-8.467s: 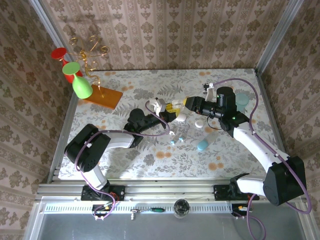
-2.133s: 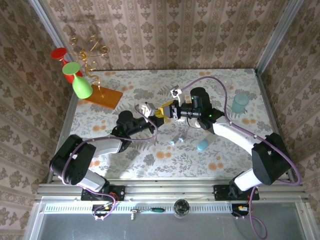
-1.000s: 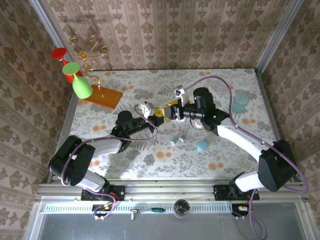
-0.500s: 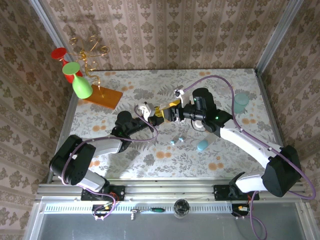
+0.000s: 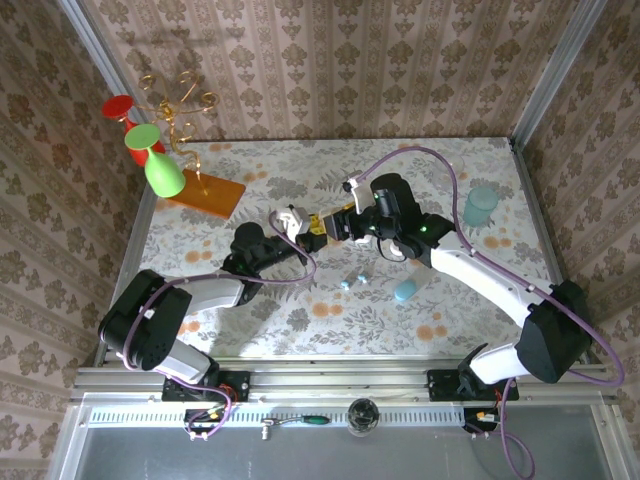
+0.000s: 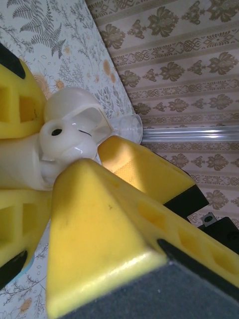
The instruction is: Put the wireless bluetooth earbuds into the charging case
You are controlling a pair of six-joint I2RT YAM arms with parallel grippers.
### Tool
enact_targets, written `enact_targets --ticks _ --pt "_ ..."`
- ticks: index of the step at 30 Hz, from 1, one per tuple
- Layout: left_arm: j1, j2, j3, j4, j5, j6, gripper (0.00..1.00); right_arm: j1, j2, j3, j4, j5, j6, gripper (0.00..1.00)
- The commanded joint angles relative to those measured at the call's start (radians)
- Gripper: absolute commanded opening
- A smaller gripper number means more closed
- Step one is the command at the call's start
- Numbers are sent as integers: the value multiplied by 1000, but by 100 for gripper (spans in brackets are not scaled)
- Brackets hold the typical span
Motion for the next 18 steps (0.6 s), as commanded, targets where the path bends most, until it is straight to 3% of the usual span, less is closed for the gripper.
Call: enact_targets --ticks 1,18 --pt "2 -33 -5 41 14 20 0 4 19 37 -50 57 -2 65" --pt "14 -22 -13 64 -18 -7 0 1 -70 -17 22 -11 -8 66"
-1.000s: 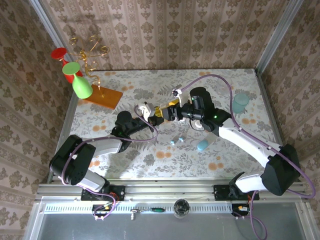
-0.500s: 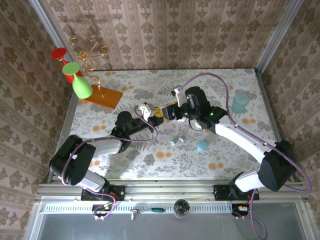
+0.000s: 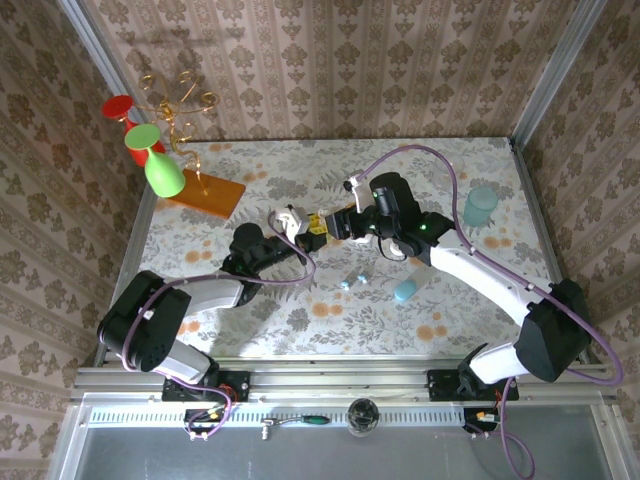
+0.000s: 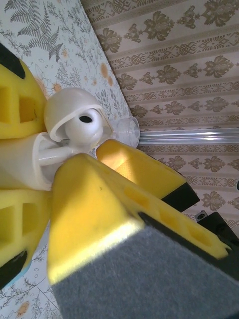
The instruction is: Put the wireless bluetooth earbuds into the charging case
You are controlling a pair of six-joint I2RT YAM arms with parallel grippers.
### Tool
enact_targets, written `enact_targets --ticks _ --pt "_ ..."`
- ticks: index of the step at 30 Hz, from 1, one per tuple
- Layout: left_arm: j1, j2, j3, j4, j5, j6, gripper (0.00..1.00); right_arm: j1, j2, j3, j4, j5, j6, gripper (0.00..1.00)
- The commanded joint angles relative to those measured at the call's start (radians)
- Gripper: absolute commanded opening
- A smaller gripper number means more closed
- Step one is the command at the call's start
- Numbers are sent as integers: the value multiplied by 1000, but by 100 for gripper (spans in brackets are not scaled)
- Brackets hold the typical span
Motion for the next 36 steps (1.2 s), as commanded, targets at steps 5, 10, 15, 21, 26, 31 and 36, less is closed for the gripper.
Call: enact_targets --ticks 5,10,15,21,26,31,36 --pt "12 0 -11 69 -5 -9 0 -4 -88 -27 86 -109 28 66" --pt "21 40 -18 122 -14 -4 0 -1 -74 29 42 -102 132 63" --pt "33 64 -15 170 9 -4 0 1 -29 130 -101 -113 241 45" --pt "32 58 -20 164 47 26 0 1 51 184 -161 -153 263 33" --pt "32 49 -23 159 56 40 0 -1 92 216 -187 -164 264 34" --pt "29 41 -27 152 62 48 0 -1 114 224 -193 -173 261 33" --pt "25 26 -28 131 69 62 0 0 132 234 -198 -180 260 30"
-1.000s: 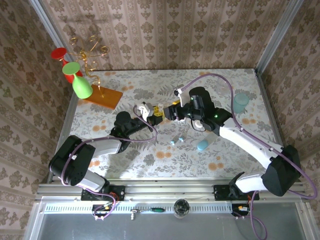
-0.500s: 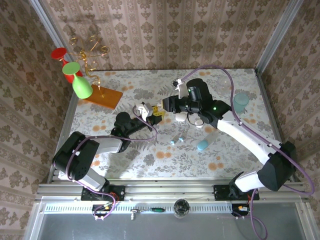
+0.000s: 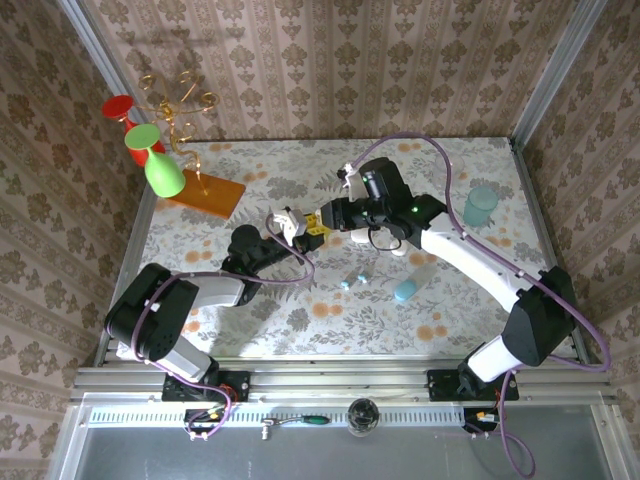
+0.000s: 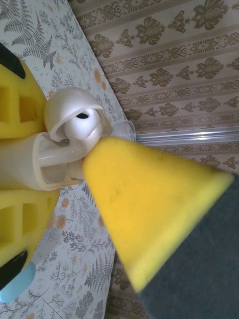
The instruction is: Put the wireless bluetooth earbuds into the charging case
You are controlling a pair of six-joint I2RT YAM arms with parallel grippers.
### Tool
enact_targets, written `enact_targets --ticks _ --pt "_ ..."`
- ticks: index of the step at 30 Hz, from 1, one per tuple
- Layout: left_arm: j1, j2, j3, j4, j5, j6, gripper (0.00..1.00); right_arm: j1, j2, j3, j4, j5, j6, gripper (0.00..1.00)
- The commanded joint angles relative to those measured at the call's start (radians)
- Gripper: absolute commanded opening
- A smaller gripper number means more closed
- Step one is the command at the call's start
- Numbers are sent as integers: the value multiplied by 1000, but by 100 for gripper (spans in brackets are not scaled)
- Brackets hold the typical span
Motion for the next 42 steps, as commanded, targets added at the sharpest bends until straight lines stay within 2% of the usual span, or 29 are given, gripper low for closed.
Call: enact_targets --ticks 1,13,15,20,29,31,38,42 --pt "-4 -35 -8 13 29 32 0 -2 21 39 -23 -26 15 30" --pt "-21 -55 -2 -23 27 61 0 -2 60 49 -40 -33 15 29" --pt "-26 -57 -1 -33 24 68 0 -2 67 54 -45 -33 20 27" --pt "-31 -60 -1 -43 -2 68 0 -2 58 51 -62 -12 24 14" --pt "-30 -51 1 -53 -58 70 0 -2 8 17 -59 4 26 12" --pt "-30 -47 1 -47 -56 71 0 -2 2 13 -51 1 26 13" --pt "-28 -34 -10 -14 -52 73 0 -4 -37 -5 -8 25 21 32" --pt "-27 -30 -5 -3 -17 77 0 -8 -13 9 -19 26 16 36"
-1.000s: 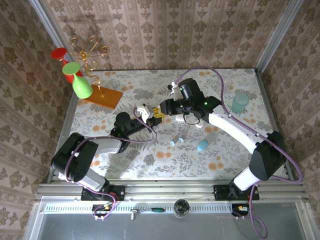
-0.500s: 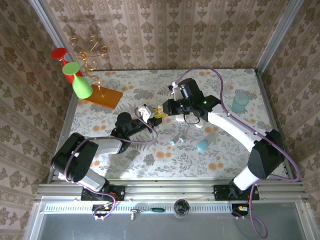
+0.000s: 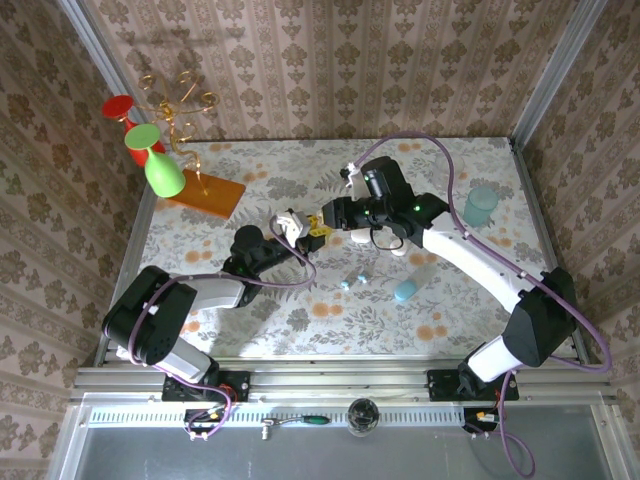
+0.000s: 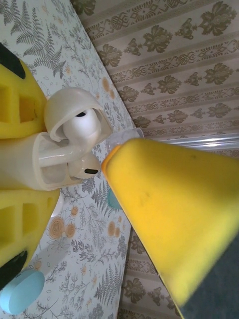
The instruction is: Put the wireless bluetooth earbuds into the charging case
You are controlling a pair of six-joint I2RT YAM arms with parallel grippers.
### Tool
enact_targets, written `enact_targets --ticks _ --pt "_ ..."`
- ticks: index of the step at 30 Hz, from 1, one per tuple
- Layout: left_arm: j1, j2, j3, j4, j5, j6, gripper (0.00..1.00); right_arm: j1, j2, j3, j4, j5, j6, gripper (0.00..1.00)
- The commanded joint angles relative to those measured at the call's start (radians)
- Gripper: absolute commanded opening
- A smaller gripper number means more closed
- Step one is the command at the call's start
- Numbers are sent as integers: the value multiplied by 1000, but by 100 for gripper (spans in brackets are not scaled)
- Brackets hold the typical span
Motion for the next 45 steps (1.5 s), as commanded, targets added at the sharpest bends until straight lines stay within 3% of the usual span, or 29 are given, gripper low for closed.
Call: enact_targets --ticks 1,21,27,34,45 --pt "-5 -9 -4 58 45 24 0 -1 1 7 8 14 -4 36" --pt "-5 -1 17 0 16 -3 0 -2 -19 -26 26 -94 -8 29" --pt "-5 -2 19 -1 17 -8 0 -3 -46 -43 31 -59 -8 30" --pt "-6 -1 11 20 42 6 0 -23 -60 -53 48 -14 -1 37" --pt "-13 7 18 26 58 18 0 -26 13 -6 43 -120 -10 37"
